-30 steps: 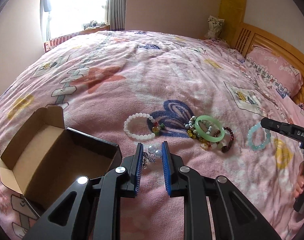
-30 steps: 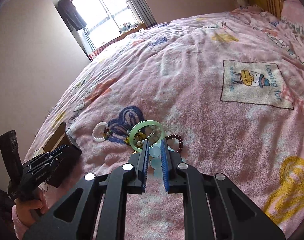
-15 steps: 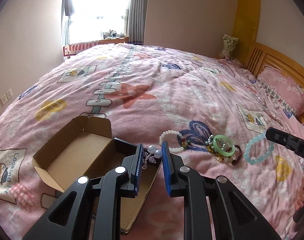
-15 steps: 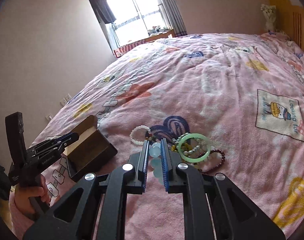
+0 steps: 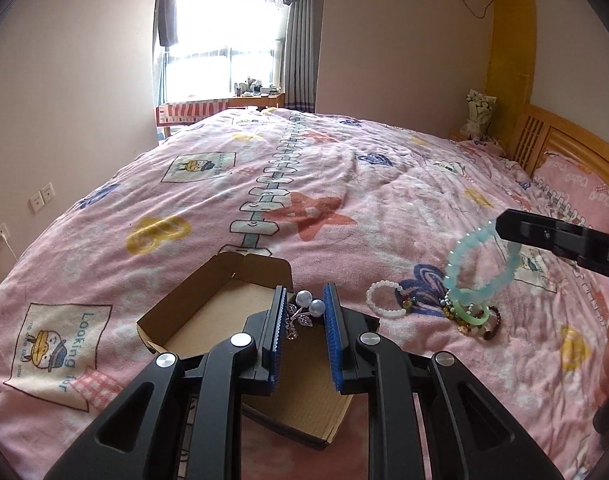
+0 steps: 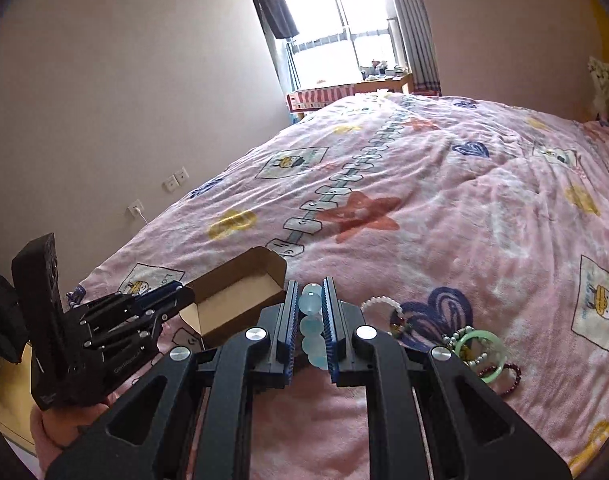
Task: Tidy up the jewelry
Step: 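Carry earrings in left tool over the box while right tool carries blue bracelet there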
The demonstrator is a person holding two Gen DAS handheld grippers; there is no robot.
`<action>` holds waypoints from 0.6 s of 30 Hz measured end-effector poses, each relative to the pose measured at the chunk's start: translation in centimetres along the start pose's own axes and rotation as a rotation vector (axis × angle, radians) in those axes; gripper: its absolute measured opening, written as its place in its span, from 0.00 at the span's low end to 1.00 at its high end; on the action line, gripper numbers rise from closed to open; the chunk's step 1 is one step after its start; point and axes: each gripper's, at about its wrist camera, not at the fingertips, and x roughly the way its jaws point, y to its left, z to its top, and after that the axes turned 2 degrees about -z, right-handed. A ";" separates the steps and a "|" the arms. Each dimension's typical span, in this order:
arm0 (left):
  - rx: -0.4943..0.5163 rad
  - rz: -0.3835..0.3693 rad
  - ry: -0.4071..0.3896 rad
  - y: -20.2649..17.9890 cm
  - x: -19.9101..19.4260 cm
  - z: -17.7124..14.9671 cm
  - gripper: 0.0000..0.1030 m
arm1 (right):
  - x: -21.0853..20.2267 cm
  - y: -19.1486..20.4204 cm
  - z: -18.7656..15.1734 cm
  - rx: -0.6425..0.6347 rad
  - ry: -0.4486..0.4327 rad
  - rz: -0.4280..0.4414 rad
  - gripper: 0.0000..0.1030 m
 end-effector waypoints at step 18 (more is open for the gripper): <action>-0.137 -0.083 0.030 4.2 0.3 -0.2 0.19 | 8.0 4.1 2.7 -0.026 0.088 0.067 0.13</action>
